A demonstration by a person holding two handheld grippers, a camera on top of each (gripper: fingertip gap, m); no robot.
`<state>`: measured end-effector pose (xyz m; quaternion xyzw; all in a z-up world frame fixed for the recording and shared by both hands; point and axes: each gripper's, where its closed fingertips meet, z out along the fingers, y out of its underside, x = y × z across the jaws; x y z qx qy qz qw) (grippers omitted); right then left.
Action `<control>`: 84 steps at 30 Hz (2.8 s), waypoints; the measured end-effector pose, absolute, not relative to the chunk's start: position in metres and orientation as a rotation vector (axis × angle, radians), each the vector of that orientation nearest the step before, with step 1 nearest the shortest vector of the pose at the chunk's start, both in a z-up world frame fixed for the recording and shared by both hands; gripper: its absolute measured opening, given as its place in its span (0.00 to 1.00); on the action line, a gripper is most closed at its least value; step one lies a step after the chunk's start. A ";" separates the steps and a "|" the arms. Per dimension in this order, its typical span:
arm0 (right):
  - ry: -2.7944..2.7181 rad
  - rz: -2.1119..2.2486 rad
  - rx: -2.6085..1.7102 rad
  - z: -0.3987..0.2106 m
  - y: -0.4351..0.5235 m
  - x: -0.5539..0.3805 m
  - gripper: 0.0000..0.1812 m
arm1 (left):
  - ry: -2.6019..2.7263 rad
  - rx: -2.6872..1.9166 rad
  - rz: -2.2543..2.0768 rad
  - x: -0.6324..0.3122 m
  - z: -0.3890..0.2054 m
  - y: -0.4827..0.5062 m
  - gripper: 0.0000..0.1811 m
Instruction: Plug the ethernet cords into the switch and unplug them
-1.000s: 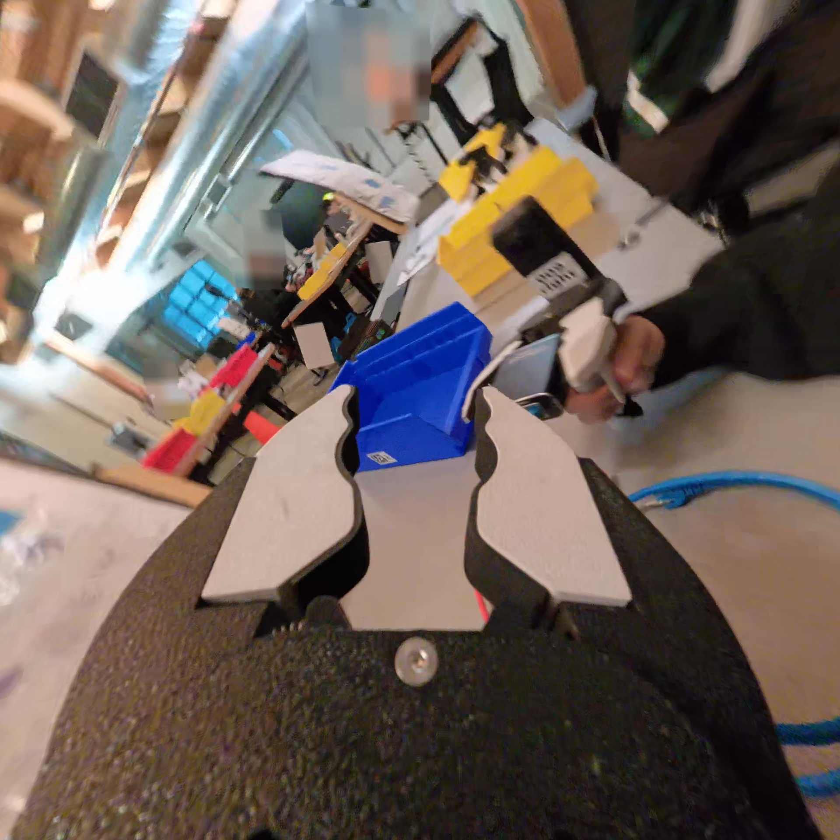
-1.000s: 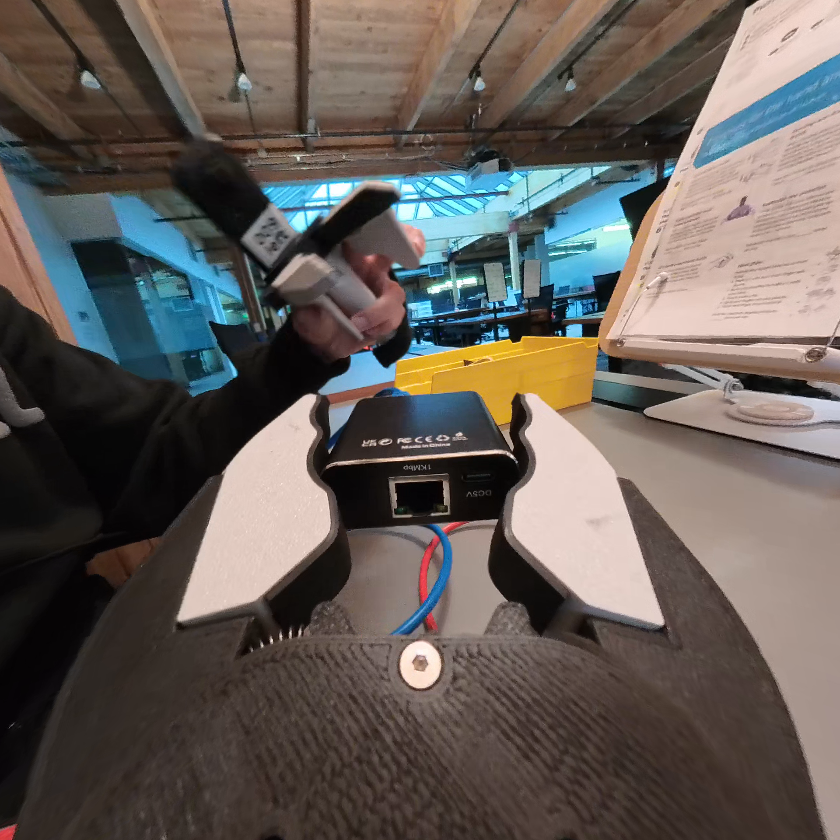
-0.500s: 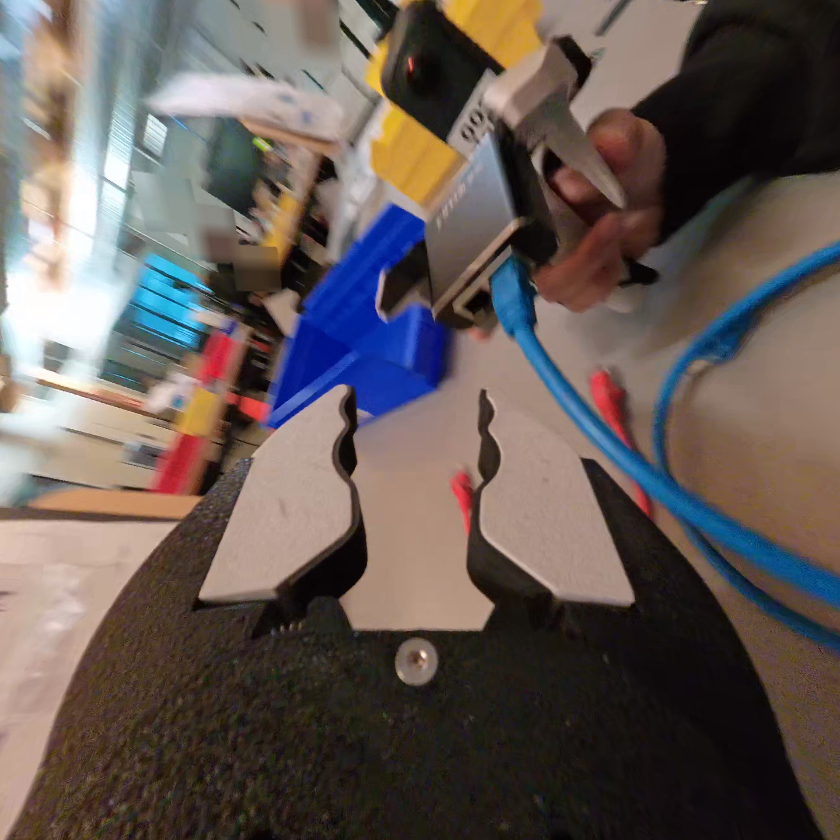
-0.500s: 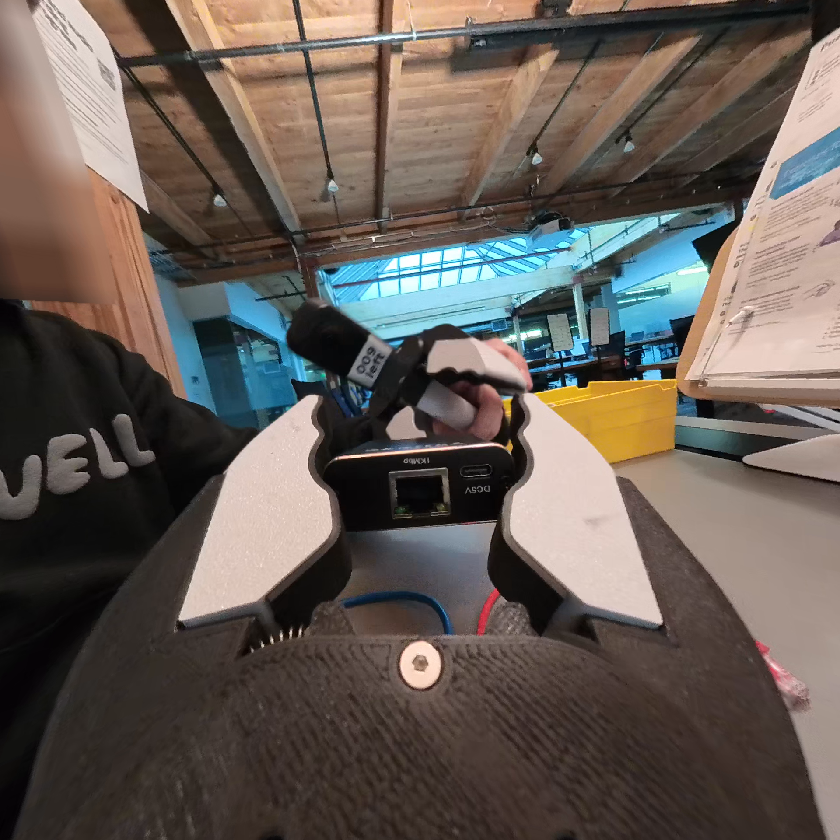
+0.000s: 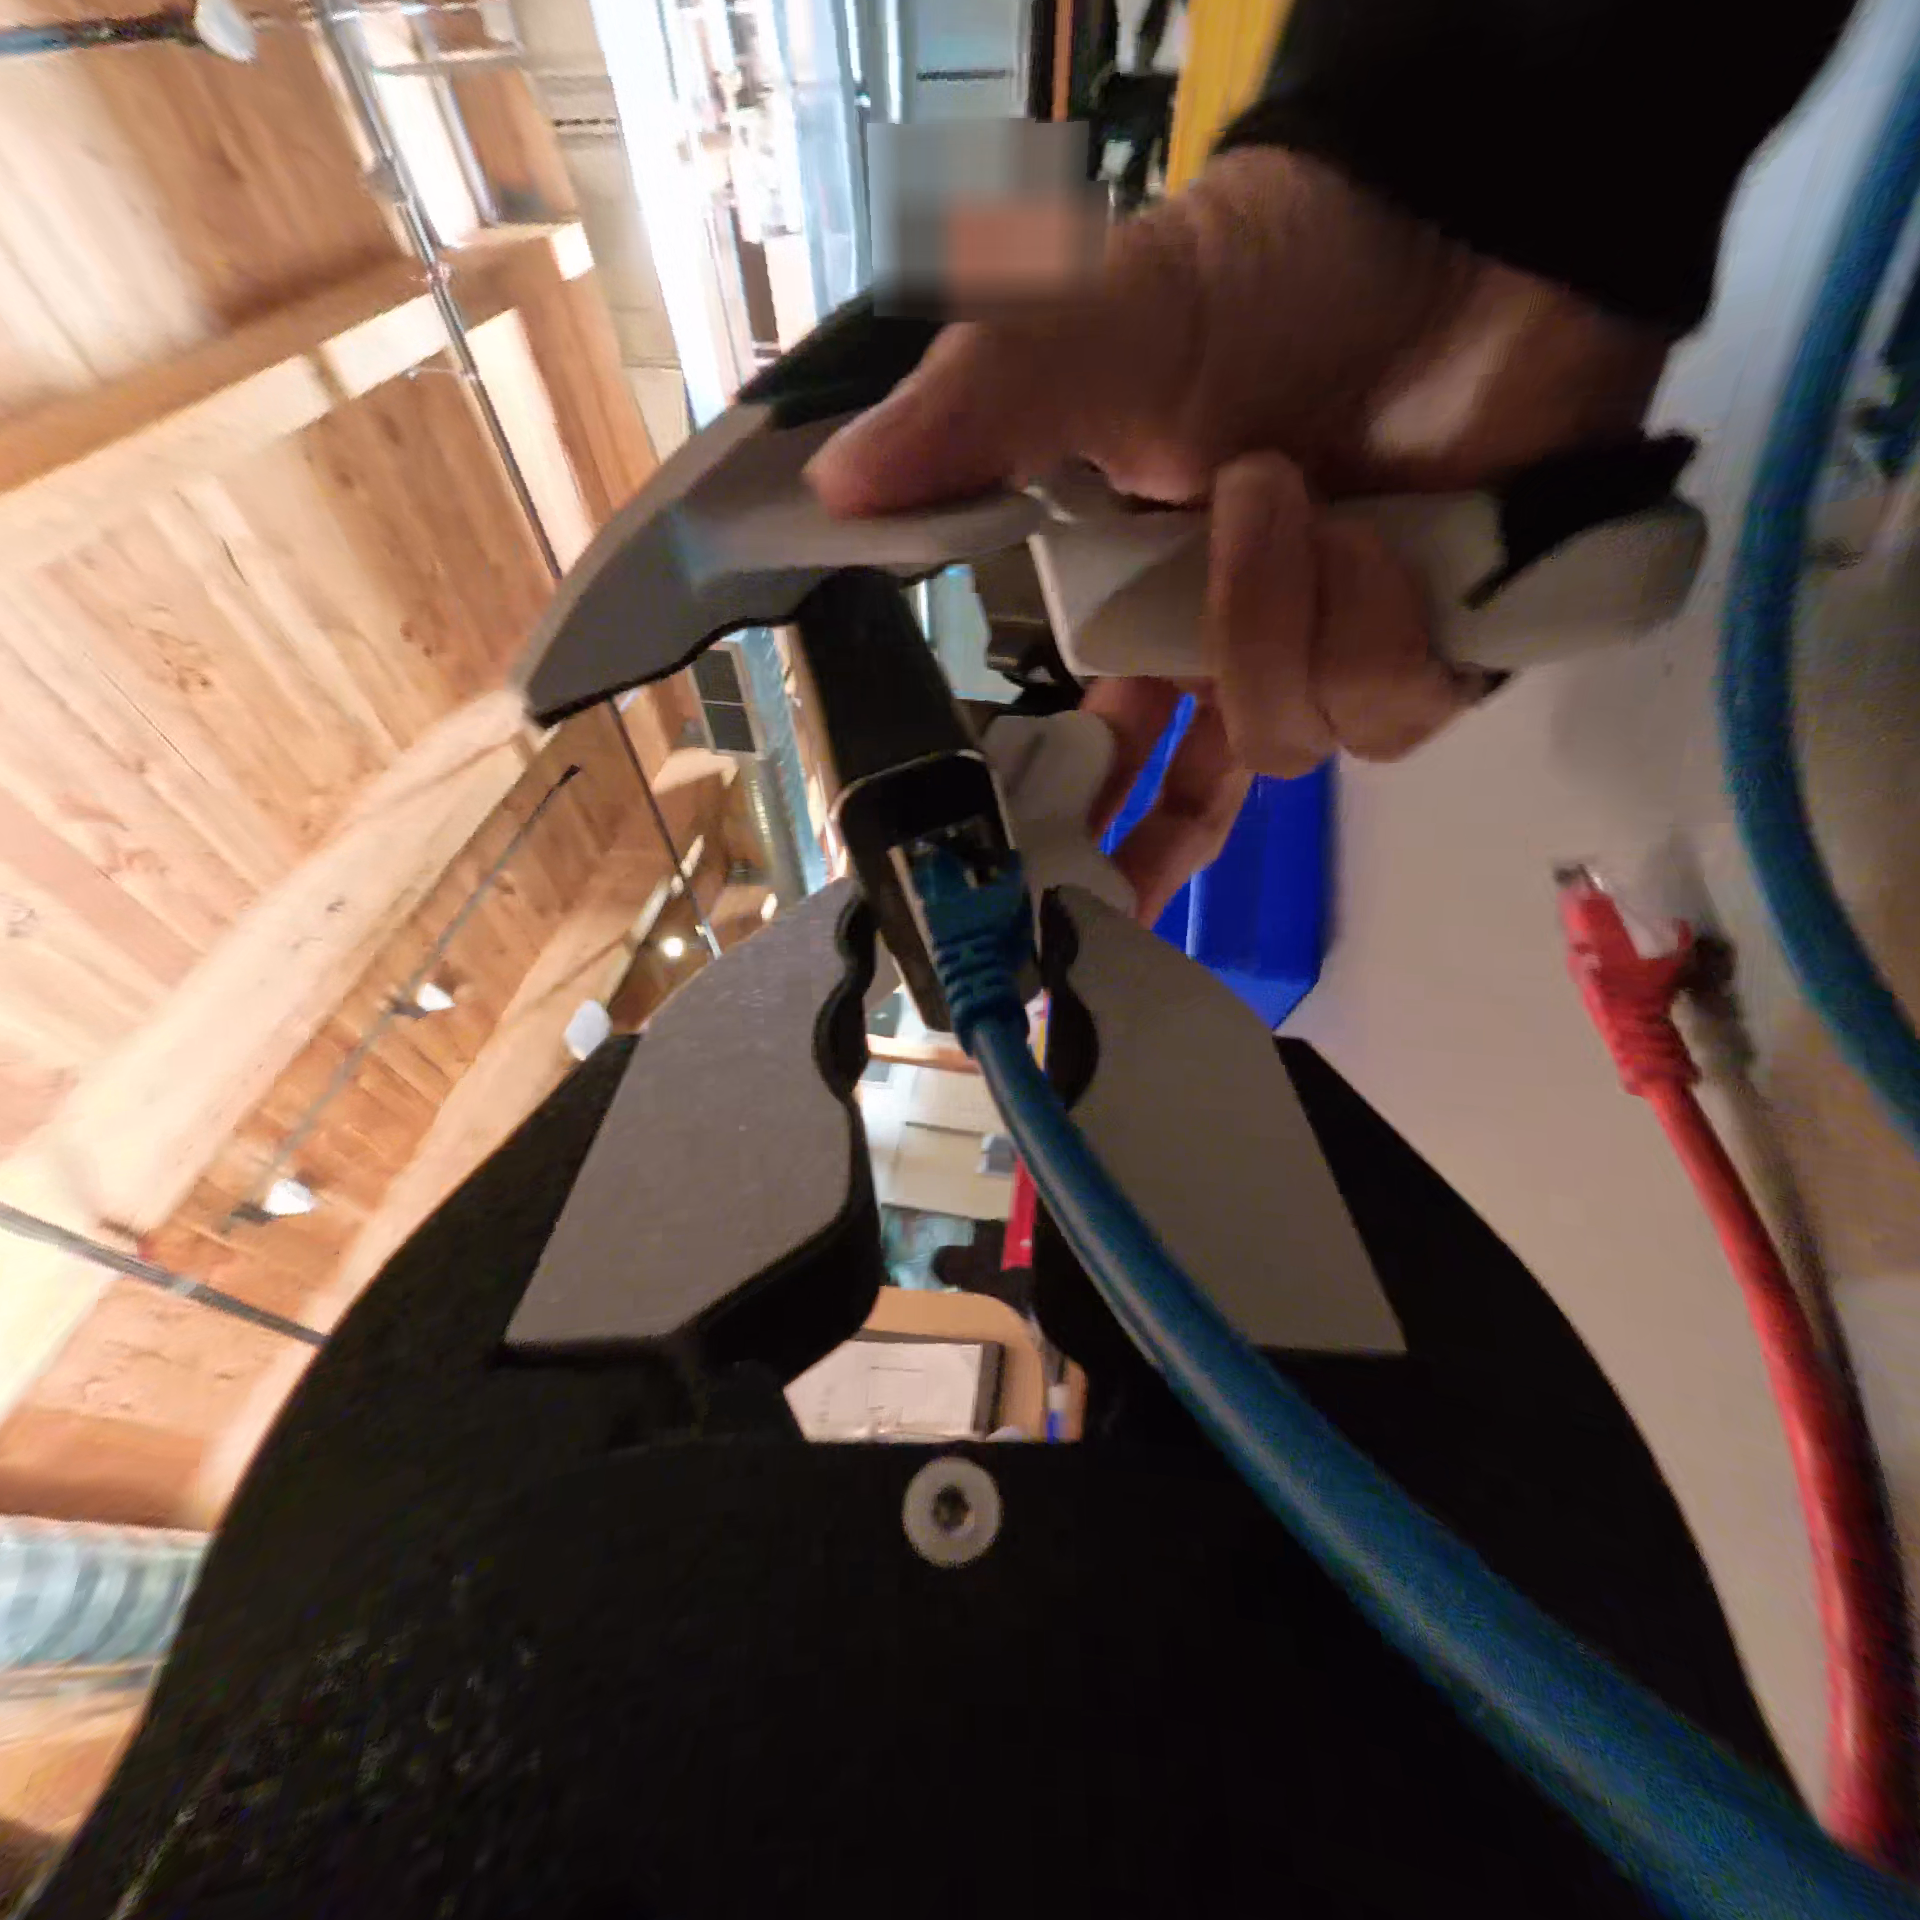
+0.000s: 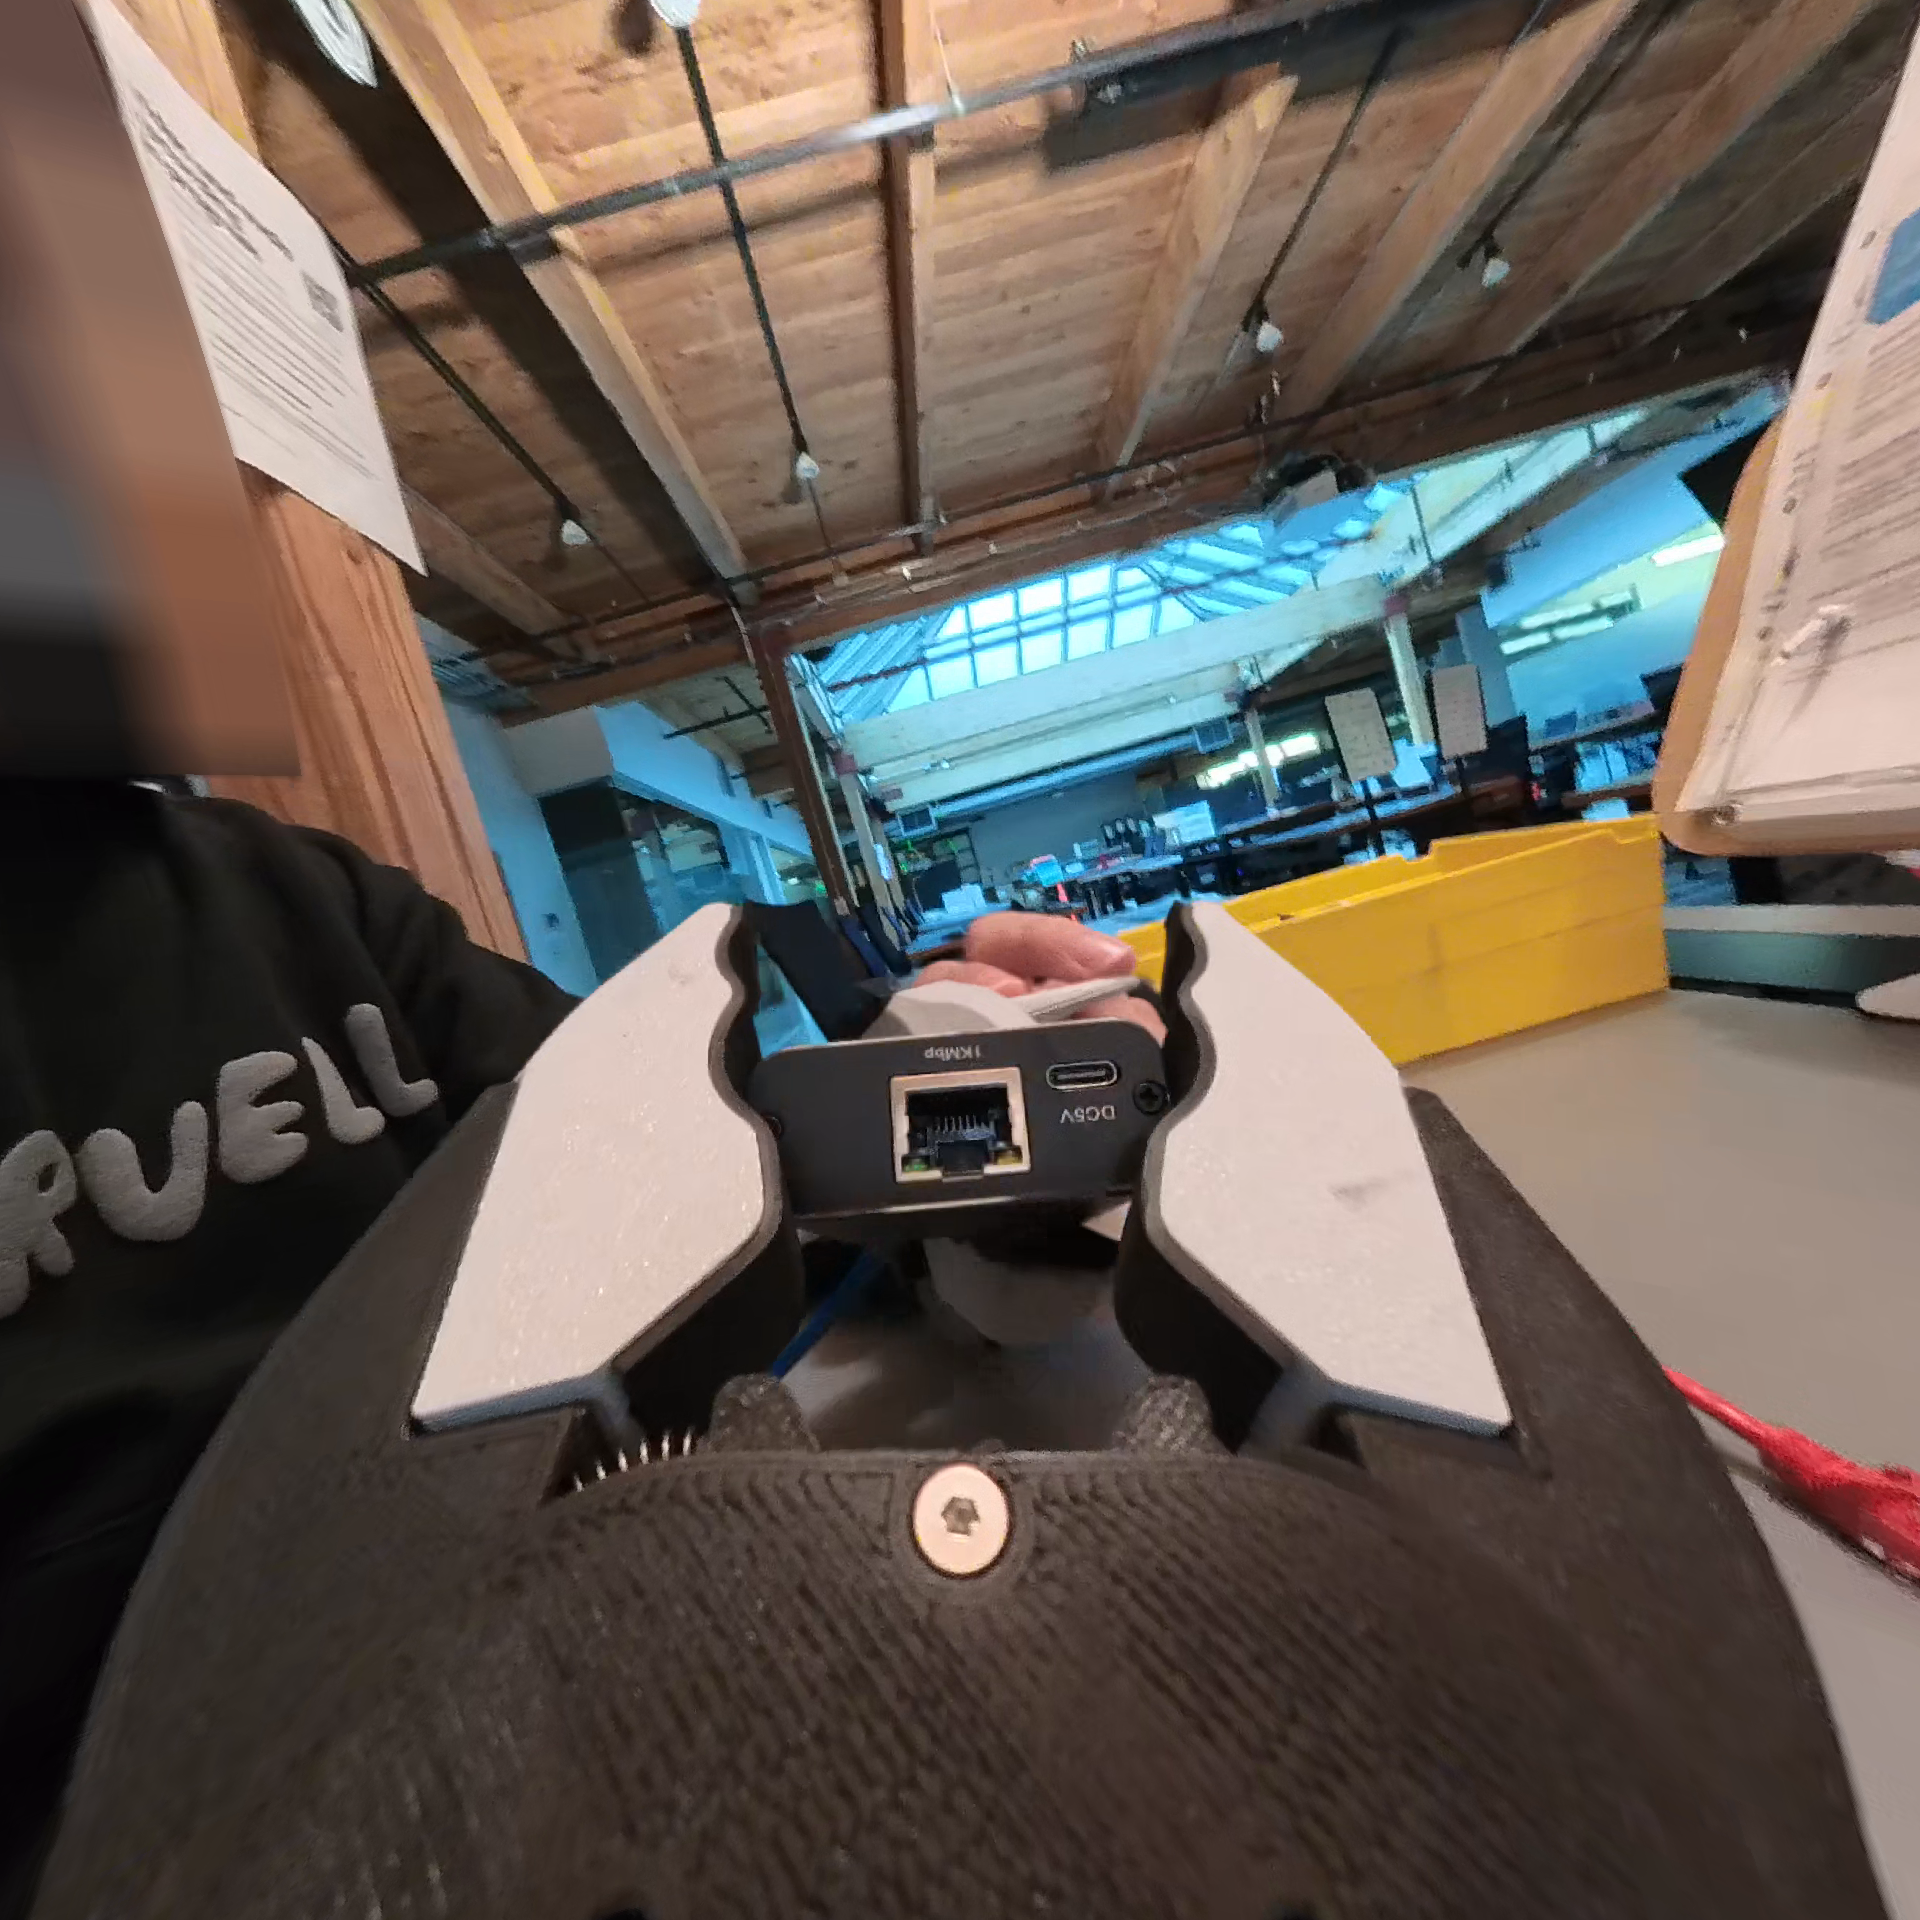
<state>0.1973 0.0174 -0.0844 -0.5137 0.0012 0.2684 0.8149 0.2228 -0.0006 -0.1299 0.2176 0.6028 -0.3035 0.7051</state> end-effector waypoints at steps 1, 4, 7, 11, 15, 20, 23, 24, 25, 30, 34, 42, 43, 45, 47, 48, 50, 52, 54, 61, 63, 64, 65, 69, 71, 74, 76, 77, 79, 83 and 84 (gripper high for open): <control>-0.003 0.570 -1.086 -0.083 0.016 0.197 0.42 | 1.367 0.457 -0.718 0.224 -0.127 0.001 0.15; 0.015 0.567 -1.119 -0.089 0.019 0.200 0.42 | 1.479 0.447 -0.762 0.228 -0.130 0.004 0.14; 0.025 0.623 -1.192 -0.100 0.020 0.199 0.42 | 1.664 0.477 -0.773 0.227 -0.132 0.007 0.13; -0.048 0.625 -1.287 -0.110 0.019 0.189 0.45 | 1.833 0.547 -0.688 0.216 -0.124 0.023 0.13; -0.081 0.669 -1.296 -0.109 0.015 0.183 0.44 | 1.895 0.604 -0.624 0.205 -0.125 0.029 0.13; -0.115 0.708 -1.306 -0.111 0.018 0.174 0.35 | 1.914 0.661 -0.611 0.197 -0.127 0.023 0.13; -0.139 0.719 -1.299 -0.110 0.017 0.169 0.35 | 1.916 0.672 -0.611 0.193 -0.125 0.022 0.13; -0.154 0.721 -1.308 -0.112 0.017 0.167 0.36 | 1.912 0.670 -0.616 0.193 -0.123 0.023 0.13; -0.170 0.724 -1.323 -0.114 0.018 0.163 0.38 | 1.920 0.664 -0.626 0.192 -0.122 0.023 0.13; -0.171 0.741 -1.330 -0.115 0.023 0.161 0.37 | 1.942 0.648 -0.643 0.190 -0.120 0.026 0.13; -0.141 0.758 -1.296 -0.111 0.023 0.163 0.37 | 1.927 0.646 -0.642 0.191 -0.118 0.026 0.13; -0.124 0.769 -1.267 -0.108 0.023 0.165 0.37 | 1.924 0.636 -0.651 0.190 -0.117 0.025 0.13; -0.123 0.772 -1.260 -0.107 0.023 0.165 0.37 | 1.923 0.637 -0.648 0.190 -0.117 0.025 0.13; -0.127 0.774 -1.263 -0.107 0.023 0.164 0.37 | 1.927 0.638 -0.653 0.190 -0.118 0.025 0.13; -0.118 0.756 -1.263 -0.107 0.023 0.166 0.39 | 1.927 0.639 -0.652 0.190 -0.118 0.025 0.13; -0.115 0.767 -1.254 -0.106 0.023 0.166 0.37 | 1.934 0.643 -0.647 0.189 -0.120 0.025 0.13; -0.112 0.784 -1.240 -0.104 0.022 0.166 0.38 | 1.937 0.647 -0.640 0.189 -0.121 0.024 0.13; -0.138 0.760 -1.265 -0.106 0.021 0.165 0.37 | 1.936 0.655 -0.639 0.188 -0.121 0.023 0.13; -0.135 0.767 -1.265 -0.106 0.021 0.165 0.37 | 1.934 0.657 -0.634 0.189 -0.121 0.024 0.13; -0.144 0.728 -1.296 -0.109 0.024 0.166 0.35 | 1.938 0.647 -0.624 0.190 -0.120 0.028 0.13; -0.163 0.680 -1.317 -0.109 0.024 0.166 0.35 | 1.943 0.622 -0.637 0.191 -0.119 0.029 0.14; -0.170 0.637 -1.319 -0.108 0.024 0.167 0.36 | 1.941 0.602 -0.652 0.193 -0.118 0.030 0.14; -0.171 0.592 -1.311 -0.106 0.025 0.168 0.36 | 1.932 0.585 -0.674 0.194 -0.116 0.031 0.14; -0.154 0.531 -1.269 -0.098 0.027 0.173 0.36 | 1.895 0.468 -0.733 0.205 -0.108 0.040 0.18; -0.121 0.509 -1.245 -0.094 0.023 0.180 0.36 | 1.849 0.415 -0.723 0.213 -0.106 0.047 0.25; -0.086 0.497 -1.231 -0.093 0.017 0.190 0.36 | 1.860 0.355 -0.796 0.218 -0.109 0.051 0.25; -0.088 0.470 -1.266 -0.099 0.019 0.191 0.36 | 1.862 0.339 -0.883 0.217 -0.109 0.047 0.20; -0.094 0.483 -1.272 -0.100 0.020 0.189 0.36 | 1.870 0.352 -0.897 0.215 -0.112 0.045 0.19; -0.078 0.488 -1.241 -0.097 0.019 0.191 0.36 | 1.847 0.382 -0.878 0.214 -0.112 0.043 0.15; -0.035 0.554 -1.115 -0.083 0.008 0.199 0.35 | 1.864 0.444 -0.850 0.208 -0.117 0.032 0.18; -0.017 0.559 -1.090 -0.080 0.005 0.202 0.35 | 1.859 0.464 -0.798 0.209 -0.121 0.031 0.20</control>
